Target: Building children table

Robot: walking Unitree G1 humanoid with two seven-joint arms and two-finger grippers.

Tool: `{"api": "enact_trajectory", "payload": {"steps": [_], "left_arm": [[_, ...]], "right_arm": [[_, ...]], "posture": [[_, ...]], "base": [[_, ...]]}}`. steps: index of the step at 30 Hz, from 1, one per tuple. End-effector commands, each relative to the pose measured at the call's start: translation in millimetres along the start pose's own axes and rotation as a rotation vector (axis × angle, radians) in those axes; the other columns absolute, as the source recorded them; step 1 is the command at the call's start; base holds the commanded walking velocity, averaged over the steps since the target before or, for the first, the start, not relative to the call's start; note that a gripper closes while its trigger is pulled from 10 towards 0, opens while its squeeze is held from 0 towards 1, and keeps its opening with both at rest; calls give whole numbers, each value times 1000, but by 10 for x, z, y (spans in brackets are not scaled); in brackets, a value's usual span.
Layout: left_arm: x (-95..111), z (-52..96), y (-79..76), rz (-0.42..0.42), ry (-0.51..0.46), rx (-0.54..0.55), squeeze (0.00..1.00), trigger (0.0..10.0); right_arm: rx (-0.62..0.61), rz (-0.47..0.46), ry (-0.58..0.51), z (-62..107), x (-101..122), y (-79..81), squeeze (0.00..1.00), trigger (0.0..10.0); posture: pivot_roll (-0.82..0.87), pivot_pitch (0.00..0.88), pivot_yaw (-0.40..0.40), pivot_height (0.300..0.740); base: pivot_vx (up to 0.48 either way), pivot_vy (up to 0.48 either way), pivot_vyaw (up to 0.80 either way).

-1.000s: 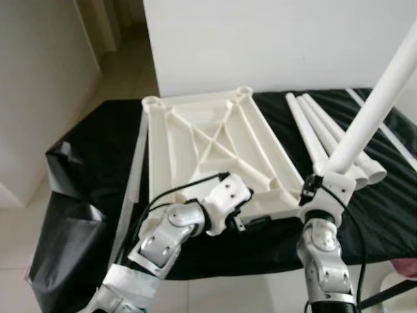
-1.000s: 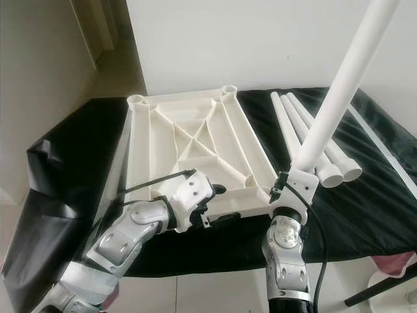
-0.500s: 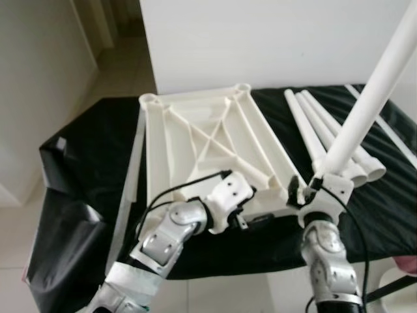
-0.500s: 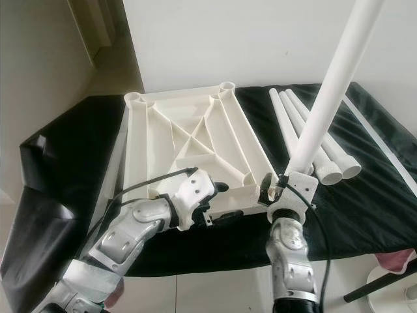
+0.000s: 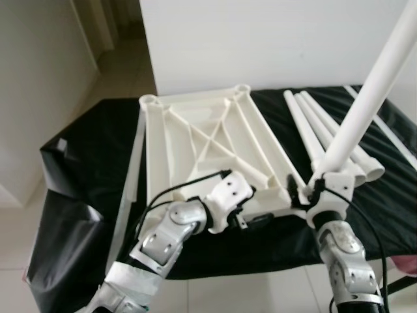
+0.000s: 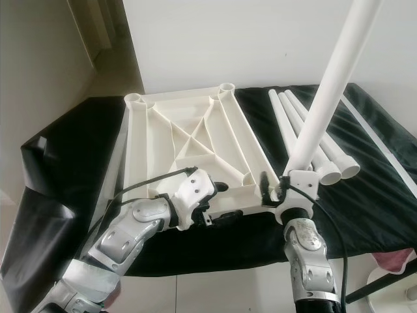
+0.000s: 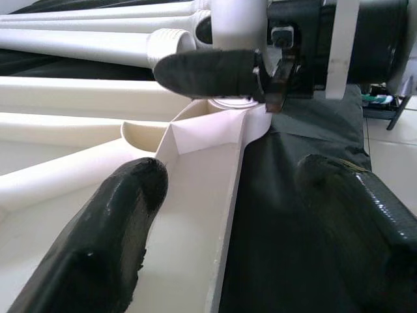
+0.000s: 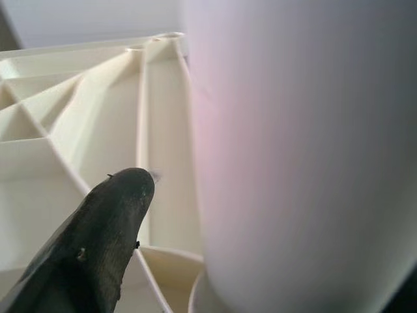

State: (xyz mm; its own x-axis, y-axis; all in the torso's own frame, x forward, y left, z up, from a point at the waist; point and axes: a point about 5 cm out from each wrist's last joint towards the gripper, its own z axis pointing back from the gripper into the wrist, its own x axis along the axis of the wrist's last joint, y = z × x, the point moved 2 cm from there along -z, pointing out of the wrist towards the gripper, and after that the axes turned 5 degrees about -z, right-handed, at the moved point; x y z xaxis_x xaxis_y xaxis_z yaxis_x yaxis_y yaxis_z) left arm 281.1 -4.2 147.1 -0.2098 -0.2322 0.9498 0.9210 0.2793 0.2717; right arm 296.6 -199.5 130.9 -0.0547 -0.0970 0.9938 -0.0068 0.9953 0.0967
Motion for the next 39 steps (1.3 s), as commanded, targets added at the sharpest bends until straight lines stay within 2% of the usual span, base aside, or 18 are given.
{"api": "enact_trajectory", "payload": {"steps": [1, 6, 19, 20, 22, 23, 25, 26, 39], "left_arm": [[-22, 6, 6, 1, 15, -24, 0, 10000], [-24, 9, -6, 3, 12, -13, 0, 10000], [-20, 1, -5, 4, 9, -8, 0, 10000], [-19, 2, -4, 3, 9, -8, 0, 10000], [-18, 2, -3, 1, 9, -8, 0, 10000], [-17, 2, 0, 0, 9, -8, 0, 10000], [-15, 2, 3, -1, 9, -9, 0, 10000], [-13, 2, 6, -3, 9, -10, 0, 10000], [-21, 11, 4, -7, 11, -18, 0, 10000]], "right_arm": [[43, -4, -17, -1, 27, 57, 0, 10000], [202, 88, -38, 34, 156, 18, 0, 10000], [390, 148, 34, 91, 147, -128, 0, 10000], [421, 157, 52, 104, 137, -153, 0, 9137], [440, 164, 65, 113, 131, -172, 0, 9137], [456, 179, 78, 113, 123, -205, 0, 2510], [469, 190, 87, 110, 117, -229, 0, 2510], [472, 196, 91, 100, 111, -247, 0, 0], [490, 175, 112, 127, 26, -242, 0, 0]], "posture": [[-4, 0, 21, 740], [-4, 0, 12, 740], [-4, 0, 10, 740], [-4, 0, 10, 740], [-4, 0, 10, 740], [-2, 0, 13, 740], [-2, 0, 13, 740], [0, 0, 15, 740], [-2, 0, 23, 740]], "base": [[0, 0, 0], [0, 0, 0], [0, 0, 0], [0, 0, 0], [0, 0, 0], [0, 0, 0], [0, 0, 0], [0, 0, 0], [0, 0, 0]]}}
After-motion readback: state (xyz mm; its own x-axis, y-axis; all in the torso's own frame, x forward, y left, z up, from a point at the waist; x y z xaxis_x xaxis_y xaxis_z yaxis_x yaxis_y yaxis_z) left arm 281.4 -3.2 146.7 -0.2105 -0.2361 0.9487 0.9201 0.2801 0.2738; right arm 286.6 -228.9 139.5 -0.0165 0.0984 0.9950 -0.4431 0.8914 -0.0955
